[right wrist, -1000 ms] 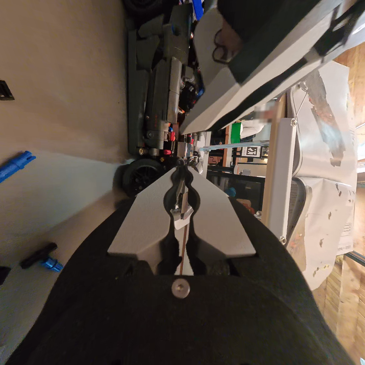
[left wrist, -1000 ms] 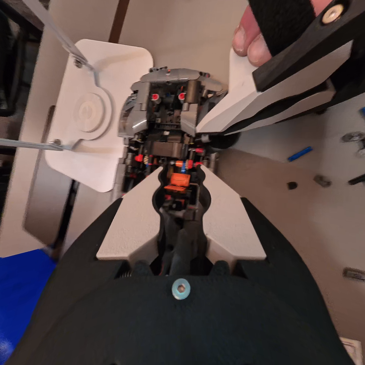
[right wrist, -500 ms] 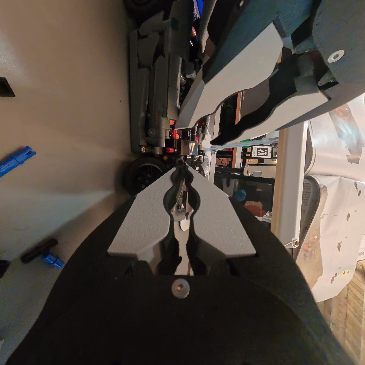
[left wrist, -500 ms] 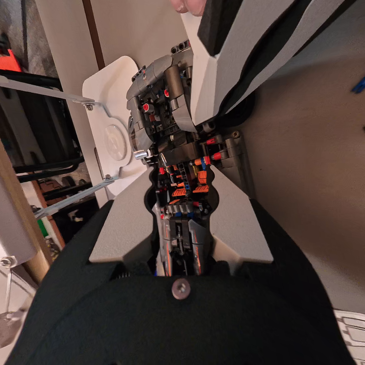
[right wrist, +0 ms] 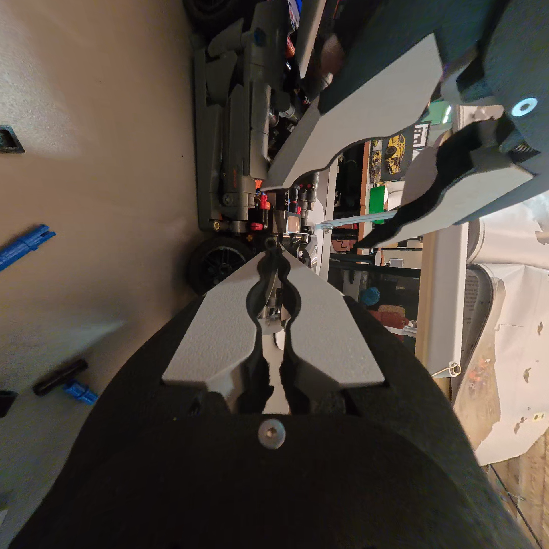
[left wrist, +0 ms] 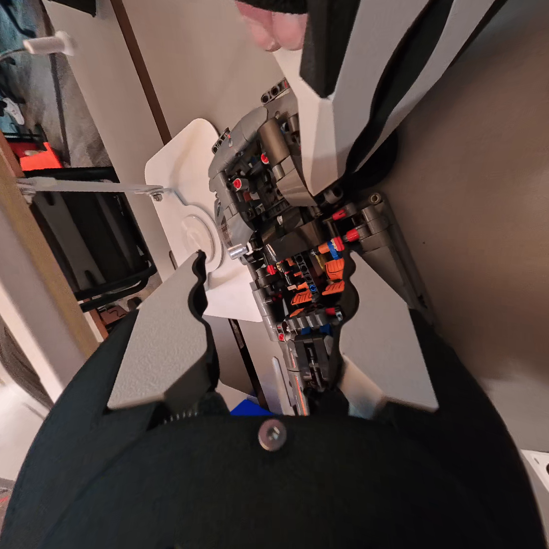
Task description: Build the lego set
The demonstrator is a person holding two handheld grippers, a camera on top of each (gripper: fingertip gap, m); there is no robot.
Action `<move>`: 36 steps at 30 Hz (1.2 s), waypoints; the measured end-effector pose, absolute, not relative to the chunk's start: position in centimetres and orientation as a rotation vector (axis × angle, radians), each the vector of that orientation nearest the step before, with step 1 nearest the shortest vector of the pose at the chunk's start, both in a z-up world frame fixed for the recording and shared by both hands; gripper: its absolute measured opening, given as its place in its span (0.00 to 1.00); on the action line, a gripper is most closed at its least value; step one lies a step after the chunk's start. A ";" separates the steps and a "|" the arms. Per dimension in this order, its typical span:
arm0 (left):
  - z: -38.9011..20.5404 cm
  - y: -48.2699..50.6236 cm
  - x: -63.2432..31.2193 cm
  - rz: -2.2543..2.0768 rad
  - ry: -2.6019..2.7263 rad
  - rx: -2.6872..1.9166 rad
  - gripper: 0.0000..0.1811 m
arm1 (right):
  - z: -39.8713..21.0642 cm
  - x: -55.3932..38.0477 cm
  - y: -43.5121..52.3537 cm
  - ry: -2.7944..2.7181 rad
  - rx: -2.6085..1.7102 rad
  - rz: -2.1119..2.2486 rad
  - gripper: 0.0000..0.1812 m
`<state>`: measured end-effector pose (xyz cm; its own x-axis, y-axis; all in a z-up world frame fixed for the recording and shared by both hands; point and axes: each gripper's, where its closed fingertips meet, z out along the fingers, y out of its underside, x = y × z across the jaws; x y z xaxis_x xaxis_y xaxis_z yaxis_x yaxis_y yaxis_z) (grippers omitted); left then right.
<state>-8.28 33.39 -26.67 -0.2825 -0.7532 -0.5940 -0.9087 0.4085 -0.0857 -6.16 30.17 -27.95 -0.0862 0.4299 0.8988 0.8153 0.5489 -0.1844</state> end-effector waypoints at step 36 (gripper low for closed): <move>-27.1 32.0 -7.5 0.295 1.930 -1.245 0.31 | -28.0 -6.4 29.9 -1.684 -1.066 -0.441 0.00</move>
